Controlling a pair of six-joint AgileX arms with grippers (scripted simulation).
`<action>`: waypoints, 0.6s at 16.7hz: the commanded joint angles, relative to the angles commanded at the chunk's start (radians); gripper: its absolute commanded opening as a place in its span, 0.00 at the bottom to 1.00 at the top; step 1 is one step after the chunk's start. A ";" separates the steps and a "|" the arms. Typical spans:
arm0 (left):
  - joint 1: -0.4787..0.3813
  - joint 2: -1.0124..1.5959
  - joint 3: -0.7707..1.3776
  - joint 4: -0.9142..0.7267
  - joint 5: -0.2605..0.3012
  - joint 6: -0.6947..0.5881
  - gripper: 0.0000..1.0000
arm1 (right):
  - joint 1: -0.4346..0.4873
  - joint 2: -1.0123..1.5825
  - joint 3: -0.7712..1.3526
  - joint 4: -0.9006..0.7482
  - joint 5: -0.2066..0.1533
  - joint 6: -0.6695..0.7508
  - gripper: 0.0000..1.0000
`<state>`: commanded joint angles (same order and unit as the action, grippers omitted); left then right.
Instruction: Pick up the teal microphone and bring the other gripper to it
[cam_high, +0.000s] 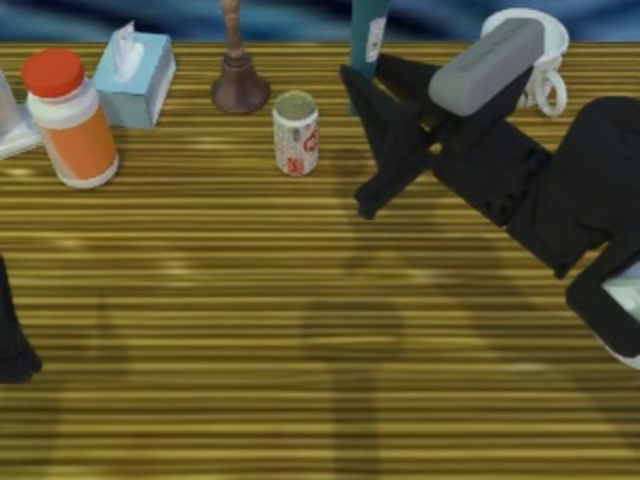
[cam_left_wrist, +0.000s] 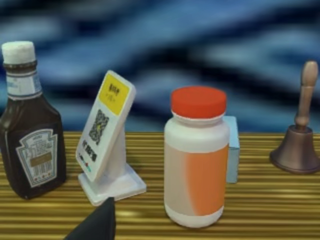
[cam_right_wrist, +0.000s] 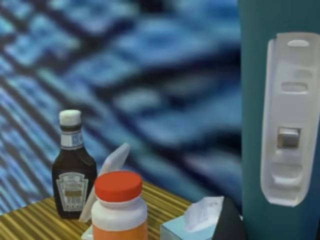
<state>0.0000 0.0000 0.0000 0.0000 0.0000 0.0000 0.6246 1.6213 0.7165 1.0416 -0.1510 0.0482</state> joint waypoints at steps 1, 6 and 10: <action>0.000 0.000 0.000 0.000 0.000 0.000 1.00 | 0.001 -0.001 -0.001 0.001 0.001 0.000 0.00; 0.000 0.000 0.000 0.000 0.000 0.000 1.00 | 0.003 -0.004 -0.003 0.002 0.003 -0.001 0.00; -0.022 0.066 0.055 0.033 0.055 0.008 1.00 | 0.003 -0.004 -0.003 0.002 0.003 -0.001 0.00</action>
<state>-0.0222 0.0663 0.0545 0.0327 0.0546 0.0083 0.6278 1.6175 0.7136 1.0435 -0.1477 0.0468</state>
